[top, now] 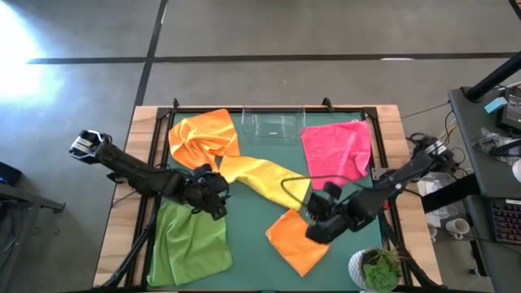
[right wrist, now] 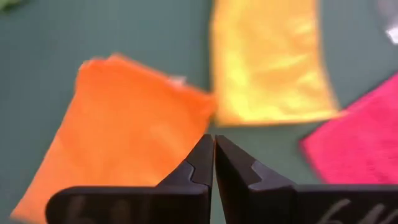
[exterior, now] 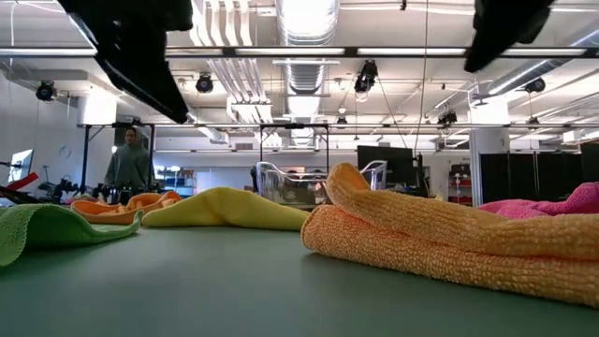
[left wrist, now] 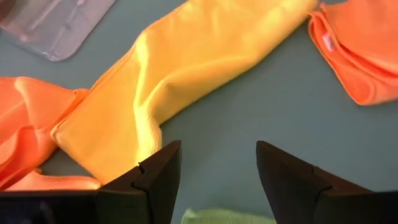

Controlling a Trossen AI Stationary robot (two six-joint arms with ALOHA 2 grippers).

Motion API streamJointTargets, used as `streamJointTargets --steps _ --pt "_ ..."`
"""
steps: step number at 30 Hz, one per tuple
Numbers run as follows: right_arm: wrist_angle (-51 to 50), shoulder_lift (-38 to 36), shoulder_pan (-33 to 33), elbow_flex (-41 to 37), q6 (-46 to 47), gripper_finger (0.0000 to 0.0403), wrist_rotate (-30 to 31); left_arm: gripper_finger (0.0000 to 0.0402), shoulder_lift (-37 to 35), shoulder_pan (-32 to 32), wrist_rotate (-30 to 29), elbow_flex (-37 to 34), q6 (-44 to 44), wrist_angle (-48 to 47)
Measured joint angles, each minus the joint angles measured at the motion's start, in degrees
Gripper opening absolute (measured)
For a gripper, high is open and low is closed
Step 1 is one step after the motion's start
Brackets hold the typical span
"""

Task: Fold microfiber towels
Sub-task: Fold the yellow microfiber towel

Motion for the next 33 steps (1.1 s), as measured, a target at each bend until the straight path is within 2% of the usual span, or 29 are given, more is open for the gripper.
streamJointTargets --steps 3,9,16,22,26,30,33 --pt "-0.05 -3.58 -2.35 -1.68 -0.11 0.0008 1.69 0.0192 0.93 1.51 0.0 -1.04 0.11 2.48" --pt "0.2 -9.85 -8.45 -8.11 -3.71 0.0008 0.22 0.0192 4.95 4.34 1.28 -1.1 0.44 8.3" --pt "5.47 -15.27 -18.22 -17.86 -16.37 0.0008 -11.9 0.0192 10.62 5.63 3.44 0.67 5.34 20.42" --pt "10.75 -16.72 -24.75 -21.83 -30.21 0.0008 -20.15 0.0192 16.57 7.66 7.17 4.56 17.49 28.55" --pt "14.91 -16.51 -27.17 -22.9 -37.88 0.0009 -21.63 0.0192 21.39 10.26 7.81 8.24 24.98 28.74" --pt "19.61 -15.22 -28.99 -22.99 -40.75 0.0009 -21.46 0.0192 25.31 13.84 7.99 10.79 24.99 25.77" --pt "22.97 -13.62 -30.02 -22.99 -42.31 0.0009 -21.5 0.0192 26.94 16.16 10.45 11.2 24.81 25.29"
